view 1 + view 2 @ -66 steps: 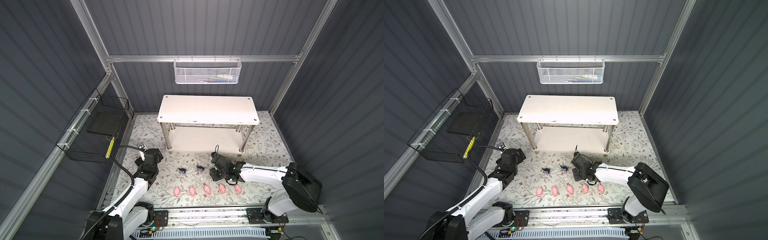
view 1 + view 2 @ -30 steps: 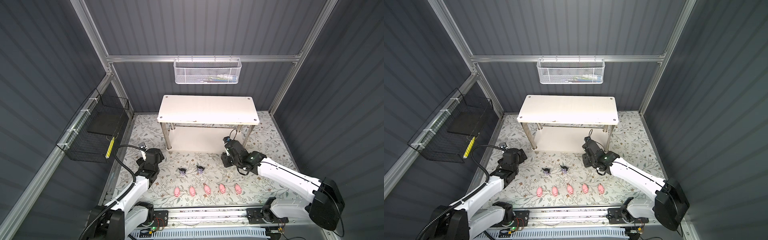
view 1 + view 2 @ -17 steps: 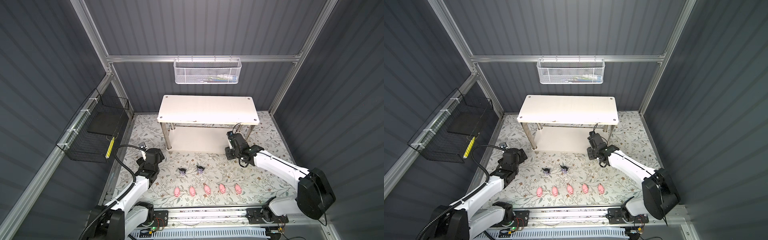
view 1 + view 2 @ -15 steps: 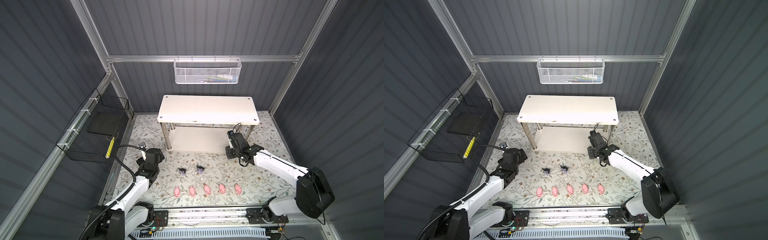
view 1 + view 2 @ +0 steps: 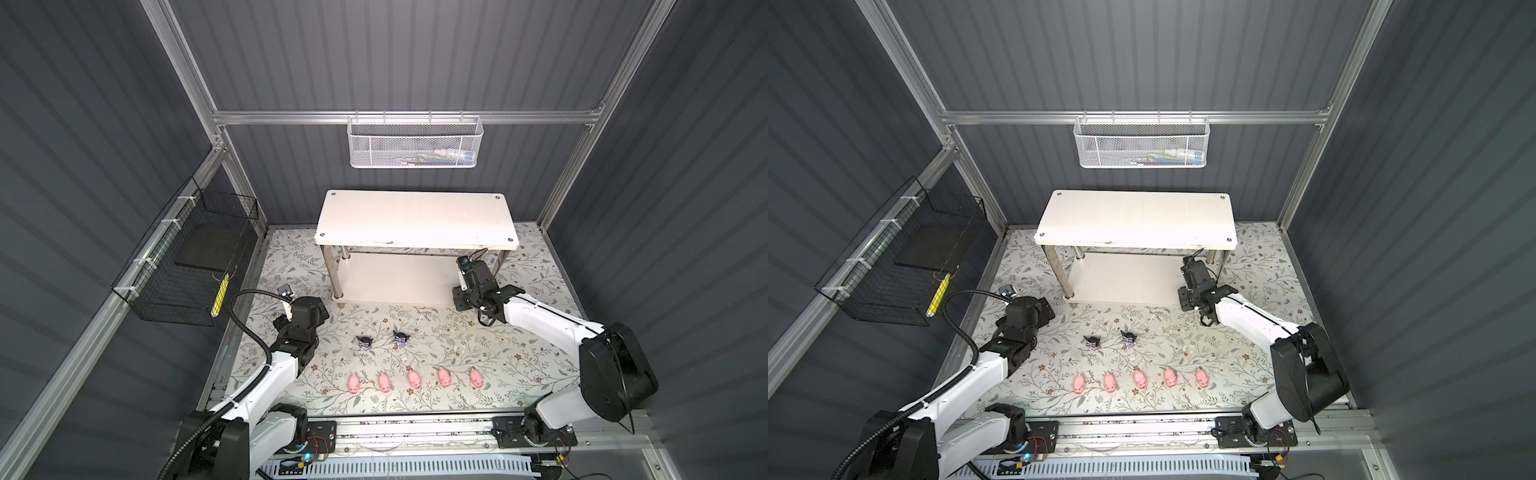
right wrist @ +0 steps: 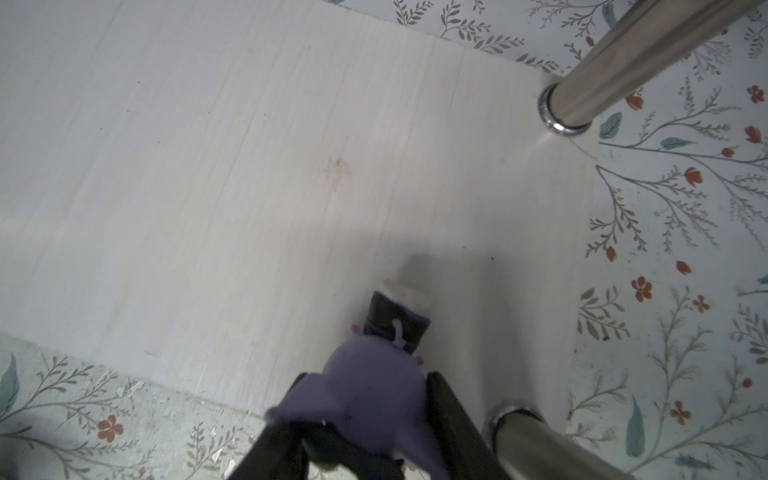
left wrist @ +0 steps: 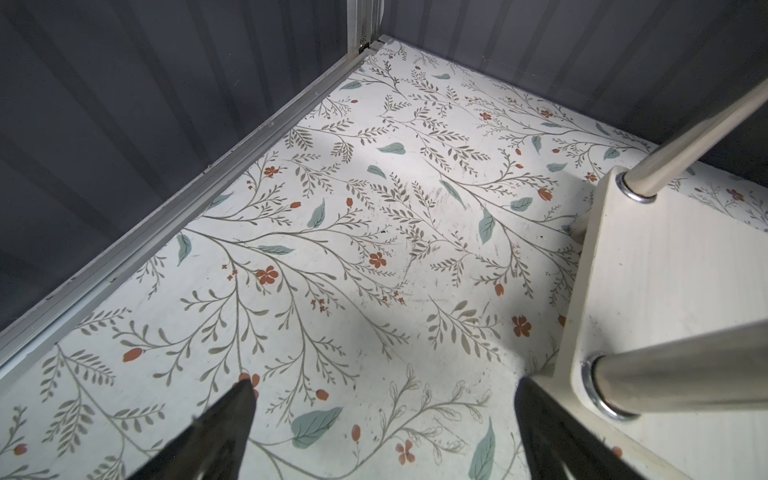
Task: Place and organize the plastic toys onto the shelf
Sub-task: 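Carry the toy with the right gripper onto the lower shelf, then open the right gripper to release the toy and withdraw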
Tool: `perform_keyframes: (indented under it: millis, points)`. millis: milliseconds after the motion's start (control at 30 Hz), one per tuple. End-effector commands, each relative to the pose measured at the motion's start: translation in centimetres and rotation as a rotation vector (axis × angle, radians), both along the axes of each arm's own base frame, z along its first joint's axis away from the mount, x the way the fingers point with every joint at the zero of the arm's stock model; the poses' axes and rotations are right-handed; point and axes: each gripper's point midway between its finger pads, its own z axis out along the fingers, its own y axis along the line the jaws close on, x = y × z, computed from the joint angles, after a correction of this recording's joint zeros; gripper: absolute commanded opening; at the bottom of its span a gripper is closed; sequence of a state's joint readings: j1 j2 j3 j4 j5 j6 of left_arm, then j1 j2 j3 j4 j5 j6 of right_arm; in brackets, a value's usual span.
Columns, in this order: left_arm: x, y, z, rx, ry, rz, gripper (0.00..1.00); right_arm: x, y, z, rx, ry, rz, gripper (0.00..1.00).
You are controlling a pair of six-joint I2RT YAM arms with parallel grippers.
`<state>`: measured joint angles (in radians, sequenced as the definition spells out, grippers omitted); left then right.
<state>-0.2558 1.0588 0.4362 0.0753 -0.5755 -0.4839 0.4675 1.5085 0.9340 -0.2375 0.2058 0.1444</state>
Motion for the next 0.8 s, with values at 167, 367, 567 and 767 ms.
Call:
perform_keyframes:
  millis: [167,367,567,767]
  points:
    - [0.1,-0.1,0.2,-0.016,-0.012,0.003,0.97,1.5,0.3,0.8,0.018,-0.027,0.010,0.36]
    - [0.1,-0.1,0.2,-0.016,-0.012,0.004,0.97,1.5,0.3,0.6,0.022,-0.019,0.013,0.39]
    - [0.1,-0.1,0.1,-0.015,-0.011,0.004,0.97,1.4,0.3,0.2,0.021,-0.005,0.012,0.41]
    - [0.0,0.0,0.2,-0.016,-0.014,0.004,0.97,1.4,0.1,0.1,0.012,0.001,0.012,0.44]
